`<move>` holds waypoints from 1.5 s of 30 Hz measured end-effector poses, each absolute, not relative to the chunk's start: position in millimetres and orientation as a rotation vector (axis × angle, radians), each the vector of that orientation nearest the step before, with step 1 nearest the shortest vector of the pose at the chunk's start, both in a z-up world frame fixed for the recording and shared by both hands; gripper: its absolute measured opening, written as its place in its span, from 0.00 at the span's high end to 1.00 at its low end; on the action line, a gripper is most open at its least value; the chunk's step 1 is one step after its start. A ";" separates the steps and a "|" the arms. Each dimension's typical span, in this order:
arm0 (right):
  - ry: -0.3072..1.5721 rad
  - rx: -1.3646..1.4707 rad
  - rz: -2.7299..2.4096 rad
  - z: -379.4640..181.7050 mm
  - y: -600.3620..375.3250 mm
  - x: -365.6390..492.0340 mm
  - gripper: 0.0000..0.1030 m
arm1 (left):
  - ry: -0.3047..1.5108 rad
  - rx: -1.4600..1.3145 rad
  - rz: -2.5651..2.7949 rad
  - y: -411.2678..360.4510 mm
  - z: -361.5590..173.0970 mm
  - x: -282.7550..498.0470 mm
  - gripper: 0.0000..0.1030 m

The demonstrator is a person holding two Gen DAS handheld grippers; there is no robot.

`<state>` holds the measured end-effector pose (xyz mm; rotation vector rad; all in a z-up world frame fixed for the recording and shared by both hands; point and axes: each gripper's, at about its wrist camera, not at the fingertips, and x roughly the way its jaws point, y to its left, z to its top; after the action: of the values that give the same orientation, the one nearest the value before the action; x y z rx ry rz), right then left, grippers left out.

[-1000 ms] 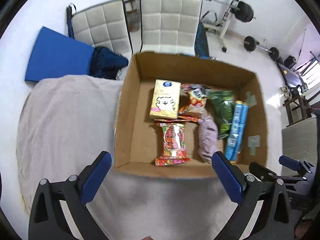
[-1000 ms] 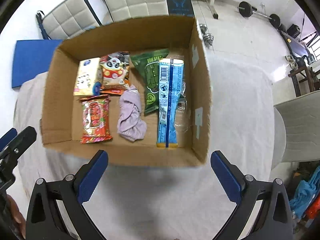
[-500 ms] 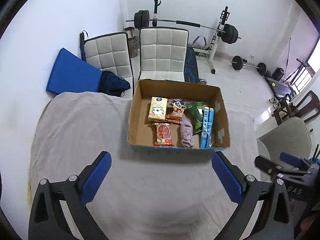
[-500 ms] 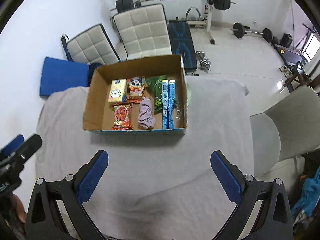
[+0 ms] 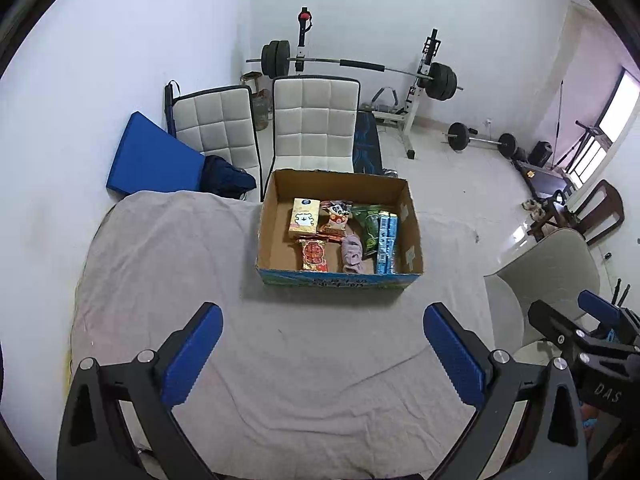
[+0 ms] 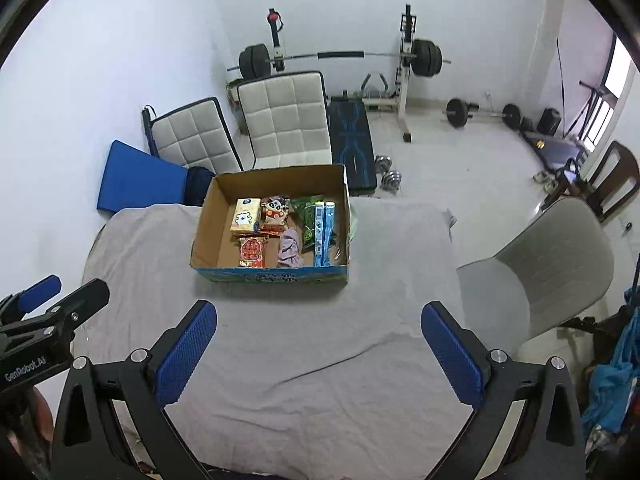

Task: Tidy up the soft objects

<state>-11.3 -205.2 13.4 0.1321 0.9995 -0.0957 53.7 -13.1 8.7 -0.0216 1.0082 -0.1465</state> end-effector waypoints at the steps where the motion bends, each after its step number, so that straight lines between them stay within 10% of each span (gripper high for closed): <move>1: 0.995 0.131 -0.094 16.8 -203.6 -15.8 0.00 | 1.004 -0.023 -0.147 -12.3 12.7 49.0 0.00; 45: 0.858 0.087 -0.178 45.1 -202.8 2.4 0.00 | 0.870 0.035 -0.061 -20.9 19.3 63.2 0.00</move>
<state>2.4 -202.8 45.1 0.0867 0.8578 -0.1776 63.2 -20.9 19.3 0.0349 0.8696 -0.0611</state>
